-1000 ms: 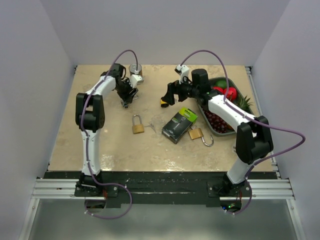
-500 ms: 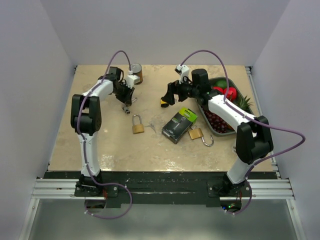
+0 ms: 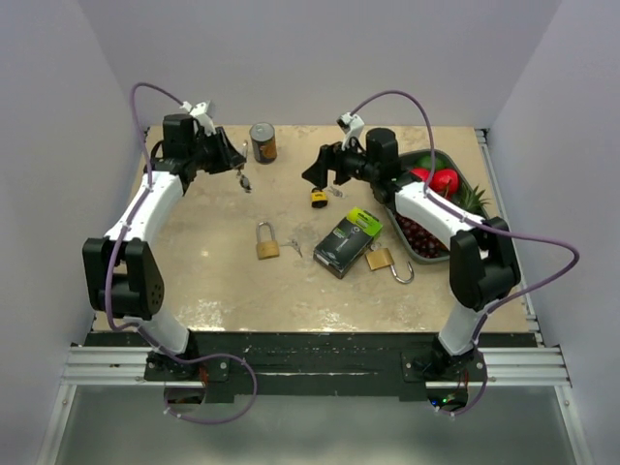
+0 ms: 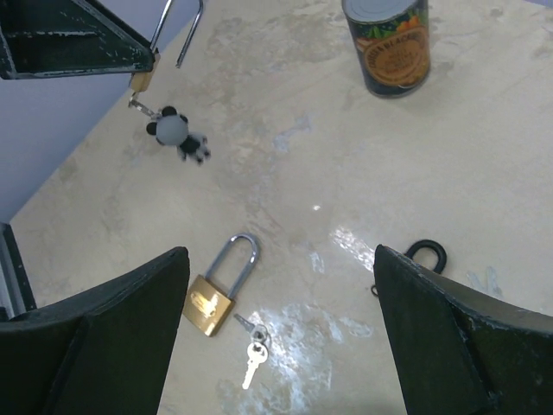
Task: Lock with the key
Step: Pick up the lock from the center of the board.
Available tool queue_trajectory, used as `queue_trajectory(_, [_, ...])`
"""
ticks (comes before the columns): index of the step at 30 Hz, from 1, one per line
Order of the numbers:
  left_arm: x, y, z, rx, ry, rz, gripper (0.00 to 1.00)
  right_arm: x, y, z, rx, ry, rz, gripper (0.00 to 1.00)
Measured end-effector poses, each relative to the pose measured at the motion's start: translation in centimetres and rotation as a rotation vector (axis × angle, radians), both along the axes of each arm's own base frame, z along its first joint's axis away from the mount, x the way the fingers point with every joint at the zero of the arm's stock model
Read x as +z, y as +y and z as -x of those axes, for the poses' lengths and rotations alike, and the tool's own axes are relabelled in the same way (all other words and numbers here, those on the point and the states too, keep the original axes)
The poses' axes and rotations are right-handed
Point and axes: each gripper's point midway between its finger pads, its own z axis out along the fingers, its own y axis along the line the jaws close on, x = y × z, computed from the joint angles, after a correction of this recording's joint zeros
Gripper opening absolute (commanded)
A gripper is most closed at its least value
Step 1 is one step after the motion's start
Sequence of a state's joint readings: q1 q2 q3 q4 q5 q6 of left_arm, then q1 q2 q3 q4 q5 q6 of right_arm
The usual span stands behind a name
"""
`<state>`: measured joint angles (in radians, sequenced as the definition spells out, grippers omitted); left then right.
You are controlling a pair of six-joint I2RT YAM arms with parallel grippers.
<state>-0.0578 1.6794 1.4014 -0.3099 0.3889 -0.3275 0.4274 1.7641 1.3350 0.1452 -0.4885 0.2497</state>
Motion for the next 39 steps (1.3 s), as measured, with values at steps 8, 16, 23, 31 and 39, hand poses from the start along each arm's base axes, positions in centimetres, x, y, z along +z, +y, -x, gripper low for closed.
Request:
queue_trajectory(8, [1.8,-1.0,0.8,0.216,0.095,0.273,0.0,1.8,6.3,1.7,0.035,-0.042,-0.081,0.88])
queue_trajectory(16, [0.3,-3.1,2.2,0.305,0.238,0.401,0.0,3.1,12.4,1.7,0.021,-0.08,-0.14,0.8])
queue_trajectory(23, [1.7,-3.7,2.6,0.342,0.259,0.483,0.0,1.1,13.1,0.3,-0.098,-0.07,-0.092,0.68])
queue_trajectory(31, [2.9,-4.1,2.9,0.358,0.264,0.559,0.0,2.1,13.5,0.0,-0.181,-0.106,-0.085,0.58])
queue_trajectory(39, [2.5,-4.5,3.0,0.374,0.295,0.628,0.0,2.1,14.3,0.7,-0.221,-0.132,-0.066,0.28])
